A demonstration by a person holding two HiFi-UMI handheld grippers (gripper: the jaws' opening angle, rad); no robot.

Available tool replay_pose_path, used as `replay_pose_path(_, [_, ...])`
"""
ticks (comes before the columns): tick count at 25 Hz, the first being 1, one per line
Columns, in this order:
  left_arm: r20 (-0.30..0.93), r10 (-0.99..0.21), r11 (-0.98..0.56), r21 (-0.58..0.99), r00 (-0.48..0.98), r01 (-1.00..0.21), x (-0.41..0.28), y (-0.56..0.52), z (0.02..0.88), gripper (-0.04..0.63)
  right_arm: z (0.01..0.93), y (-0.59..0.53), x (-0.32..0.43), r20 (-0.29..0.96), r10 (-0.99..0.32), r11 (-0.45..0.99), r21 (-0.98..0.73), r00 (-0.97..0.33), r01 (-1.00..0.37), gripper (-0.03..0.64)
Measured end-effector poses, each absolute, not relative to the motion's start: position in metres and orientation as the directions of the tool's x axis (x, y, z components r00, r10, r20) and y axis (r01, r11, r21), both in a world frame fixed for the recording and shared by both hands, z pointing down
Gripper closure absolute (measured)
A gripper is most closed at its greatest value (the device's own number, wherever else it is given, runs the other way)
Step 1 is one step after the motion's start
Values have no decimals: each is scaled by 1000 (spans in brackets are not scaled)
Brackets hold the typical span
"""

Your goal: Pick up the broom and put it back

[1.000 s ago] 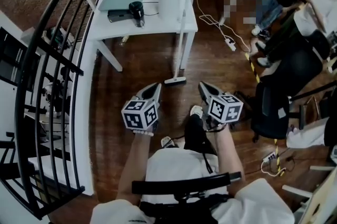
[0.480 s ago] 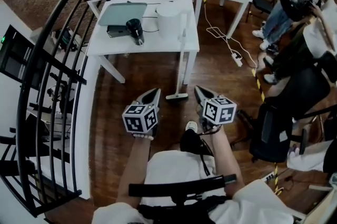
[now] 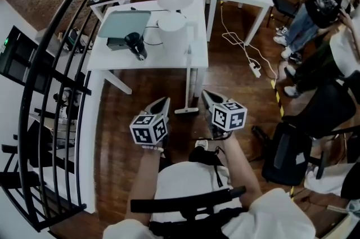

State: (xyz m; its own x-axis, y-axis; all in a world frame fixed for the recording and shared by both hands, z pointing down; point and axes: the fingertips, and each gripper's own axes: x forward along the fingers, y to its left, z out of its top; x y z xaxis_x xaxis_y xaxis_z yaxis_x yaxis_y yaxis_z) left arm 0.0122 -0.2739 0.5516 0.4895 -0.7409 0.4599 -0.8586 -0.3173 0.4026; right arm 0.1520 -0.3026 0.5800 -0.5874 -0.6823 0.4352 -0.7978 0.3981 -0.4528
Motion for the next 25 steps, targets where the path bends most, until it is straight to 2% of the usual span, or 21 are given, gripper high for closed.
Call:
replay_pose_path(3, [461,-727,-335,408,509,-849,9,-290,553,603,583,-325,148,439,-709,379,-423,-552,-823,578])
replay_pose_path(7, [457,-716,-349,420,528,-838,-3,-307,554,603,600,-360,137,454,-728,359,-386,-513,-850,396])
replay_pose_path(9, [461,-710,-352,423,533,-835,-11,-314,556,603,610,-382,131,464,-738,349,-359,-490,-865,348])
replay_pose_path(25, [501,-715,-277,437,488,-856,-48,-340,577,603,685,-507,105,582,-751,254,-181,-312,-950,345])
